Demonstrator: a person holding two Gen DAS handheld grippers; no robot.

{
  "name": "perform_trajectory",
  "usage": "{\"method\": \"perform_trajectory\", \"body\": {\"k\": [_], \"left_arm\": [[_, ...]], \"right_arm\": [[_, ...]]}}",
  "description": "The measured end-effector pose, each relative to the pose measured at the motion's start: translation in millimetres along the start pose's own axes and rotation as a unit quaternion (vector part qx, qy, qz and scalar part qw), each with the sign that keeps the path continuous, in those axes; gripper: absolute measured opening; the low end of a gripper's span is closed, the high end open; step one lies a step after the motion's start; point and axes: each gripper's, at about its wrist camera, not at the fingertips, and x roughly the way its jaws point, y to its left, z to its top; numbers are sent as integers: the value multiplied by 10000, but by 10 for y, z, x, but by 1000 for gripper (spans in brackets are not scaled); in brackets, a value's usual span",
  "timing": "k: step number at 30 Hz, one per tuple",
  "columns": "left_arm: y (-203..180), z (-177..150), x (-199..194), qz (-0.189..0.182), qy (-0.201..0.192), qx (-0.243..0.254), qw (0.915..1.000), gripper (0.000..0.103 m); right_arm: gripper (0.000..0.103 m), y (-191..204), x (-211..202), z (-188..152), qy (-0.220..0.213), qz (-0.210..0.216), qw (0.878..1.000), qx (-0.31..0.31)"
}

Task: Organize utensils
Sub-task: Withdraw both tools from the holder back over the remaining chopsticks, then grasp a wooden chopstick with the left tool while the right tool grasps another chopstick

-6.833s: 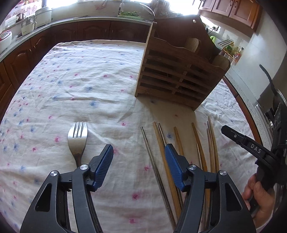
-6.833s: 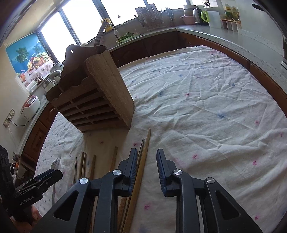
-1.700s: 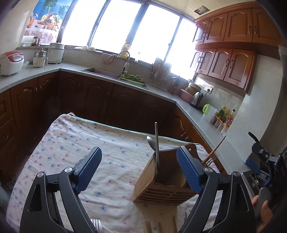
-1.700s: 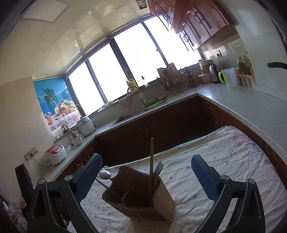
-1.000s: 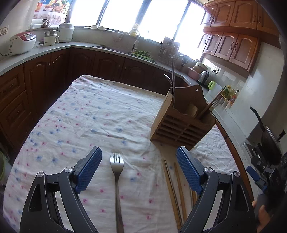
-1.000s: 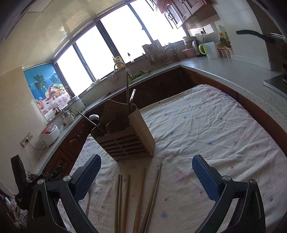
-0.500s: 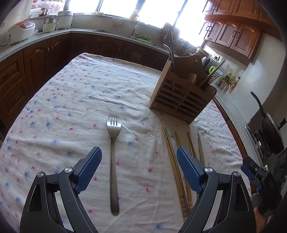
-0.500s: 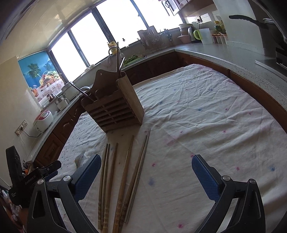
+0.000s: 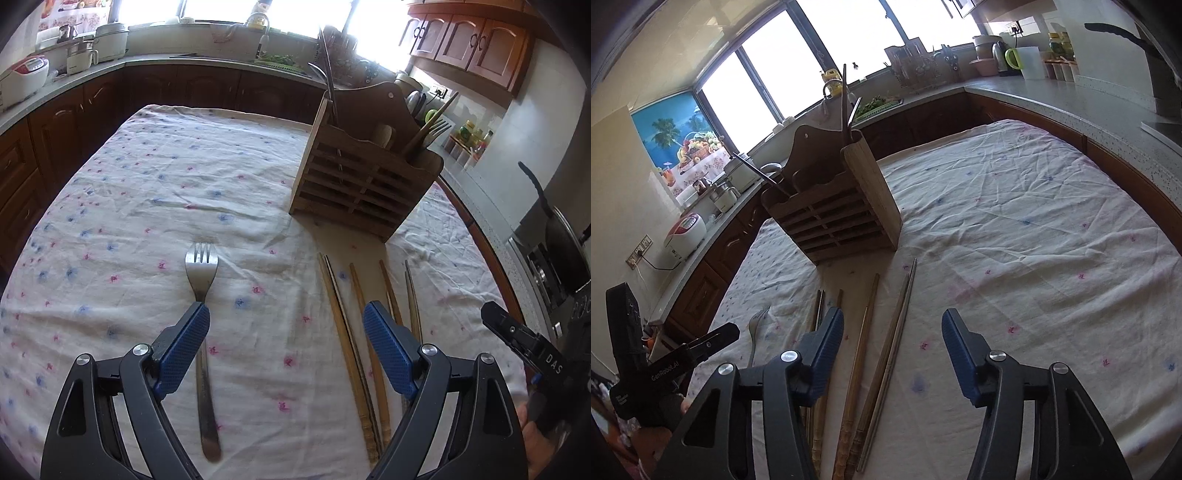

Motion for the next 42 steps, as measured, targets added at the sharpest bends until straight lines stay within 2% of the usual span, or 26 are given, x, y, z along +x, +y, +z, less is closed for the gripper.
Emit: {"method": "perform_trajectory", "body": {"k": [5, 12, 15, 19, 24, 27, 28, 33, 35, 39, 42], "left_arm": [[-101, 58, 226, 75, 230, 166, 9996, 87], [-221, 113, 580, 197, 585, 355, 9975, 74], [-254, 135, 694, 160, 683, 378, 9968, 70], [-301, 144, 836, 297, 802, 553, 9948, 52], [-347, 142, 849, 430, 753, 815, 9929, 53], [-317, 186, 858, 197, 853, 659, 9940, 51], [-320, 199, 869, 227, 862, 681, 9937, 51], [-425, 209, 938, 486, 774, 1104, 9897, 44], [-440, 174, 921, 568, 742, 1308, 9870, 38], [-313, 141, 823, 434, 779, 1372, 9865, 25], [-198, 163, 798, 251, 869, 1217, 9884, 24]], "right_arm": [[44, -3, 133, 63, 130, 53, 9999, -3], [34, -22, 403, 133, 383, 116, 9992, 2], [34, -21, 492, 158, 444, 133, 9989, 9], [32, 2, 596, 196, 508, 159, 9986, -27], [31, 29, 725, 226, 594, 166, 9981, -75], [31, 34, 793, 232, 645, 168, 9977, -76], [31, 40, 813, 235, 654, 161, 9977, -83], [30, 53, 879, 257, 698, 141, 9974, -120], [30, 74, 913, 266, 737, 144, 9970, -164], [27, 163, 1017, 261, 881, 121, 9952, -404], [22, 236, 1156, 259, 1022, -3, 9926, -649]]}}
